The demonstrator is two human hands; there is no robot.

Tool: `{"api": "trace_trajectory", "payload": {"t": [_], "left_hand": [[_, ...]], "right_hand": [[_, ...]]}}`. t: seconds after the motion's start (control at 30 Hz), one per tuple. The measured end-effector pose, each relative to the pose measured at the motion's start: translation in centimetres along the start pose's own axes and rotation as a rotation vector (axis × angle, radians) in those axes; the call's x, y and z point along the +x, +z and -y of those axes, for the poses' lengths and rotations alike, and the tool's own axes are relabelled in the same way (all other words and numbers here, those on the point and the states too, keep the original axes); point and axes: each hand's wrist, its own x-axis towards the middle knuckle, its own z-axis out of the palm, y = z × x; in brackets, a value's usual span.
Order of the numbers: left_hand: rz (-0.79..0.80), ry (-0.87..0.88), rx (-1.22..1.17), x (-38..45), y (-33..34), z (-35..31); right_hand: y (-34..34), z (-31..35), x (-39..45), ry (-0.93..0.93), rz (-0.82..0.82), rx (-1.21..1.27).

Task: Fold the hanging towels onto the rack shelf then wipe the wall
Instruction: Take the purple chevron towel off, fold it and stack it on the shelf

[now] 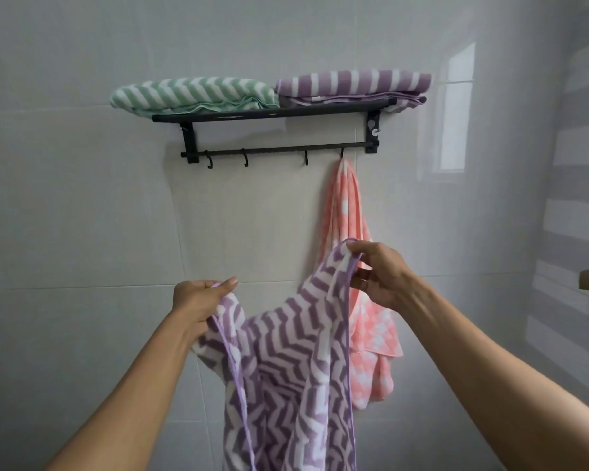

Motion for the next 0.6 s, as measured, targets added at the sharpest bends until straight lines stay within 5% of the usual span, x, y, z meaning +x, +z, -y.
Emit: {"api": "trace_trajectory", "payload": {"t": [0.6], "left_hand": [[0.317, -0.034, -0.206, -2.6, 4.9, -1.9]], "right_hand": [[3.5, -0.5, -1.9, -0.030, 0.437, -0.333]]}}
